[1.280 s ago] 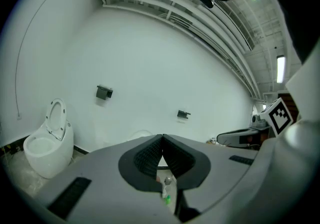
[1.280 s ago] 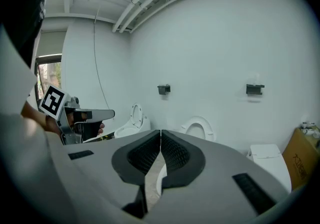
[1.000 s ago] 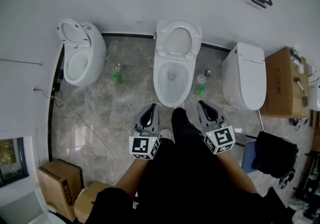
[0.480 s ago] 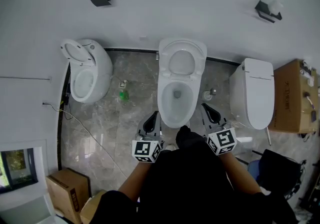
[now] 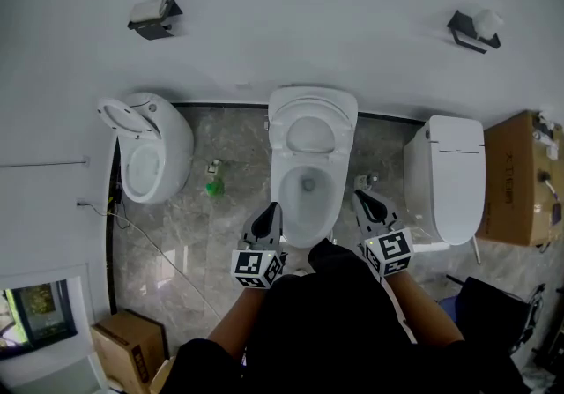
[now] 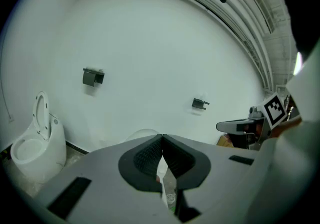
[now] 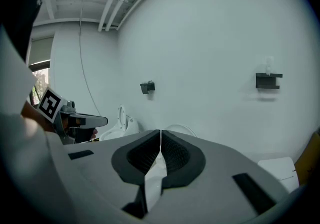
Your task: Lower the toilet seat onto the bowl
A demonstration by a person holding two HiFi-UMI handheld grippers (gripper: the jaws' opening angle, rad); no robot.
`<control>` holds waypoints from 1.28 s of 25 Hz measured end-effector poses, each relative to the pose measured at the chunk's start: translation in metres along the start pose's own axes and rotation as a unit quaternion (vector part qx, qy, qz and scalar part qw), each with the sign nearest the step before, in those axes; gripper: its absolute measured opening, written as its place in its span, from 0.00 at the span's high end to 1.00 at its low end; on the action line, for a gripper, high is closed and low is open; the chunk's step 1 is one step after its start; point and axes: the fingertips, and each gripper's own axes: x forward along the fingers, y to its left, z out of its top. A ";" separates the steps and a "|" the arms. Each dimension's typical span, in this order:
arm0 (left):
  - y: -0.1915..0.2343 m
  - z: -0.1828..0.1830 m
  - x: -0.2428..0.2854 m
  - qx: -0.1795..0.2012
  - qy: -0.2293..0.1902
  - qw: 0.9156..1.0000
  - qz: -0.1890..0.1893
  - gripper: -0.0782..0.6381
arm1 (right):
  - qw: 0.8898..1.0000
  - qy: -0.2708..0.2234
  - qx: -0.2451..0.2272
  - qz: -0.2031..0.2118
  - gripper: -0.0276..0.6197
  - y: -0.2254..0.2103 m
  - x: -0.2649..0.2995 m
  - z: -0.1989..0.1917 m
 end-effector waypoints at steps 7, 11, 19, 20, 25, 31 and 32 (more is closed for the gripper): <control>0.022 0.012 0.067 -0.014 0.001 1.000 0.018 0.87 | 1.000 0.015 0.007 0.004 0.91 -0.048 0.052 -0.001; 0.021 0.029 0.099 -0.018 -0.024 0.999 -0.023 0.87 | 1.000 0.016 0.006 0.012 0.91 -0.066 0.079 0.007; 0.043 0.044 0.147 -0.007 -0.019 0.999 -0.033 0.87 | 0.999 0.034 -0.009 0.005 0.91 -0.088 0.125 0.004; 0.046 0.044 0.153 -0.006 -0.016 0.999 -0.034 0.87 | 0.999 0.037 -0.010 0.003 0.91 -0.090 0.131 0.002; 0.056 0.036 0.189 0.026 0.000 0.999 -0.030 0.87 | 0.999 0.051 -0.017 0.002 0.91 -0.109 0.159 -0.006; 0.075 0.033 0.223 0.025 0.000 0.999 -0.027 0.87 | 0.997 0.077 -0.026 -0.002 0.91 -0.130 0.191 -0.020; 0.078 0.032 0.231 0.030 0.005 0.999 -0.028 0.87 | 0.996 0.080 -0.027 -0.001 0.91 -0.134 0.197 -0.021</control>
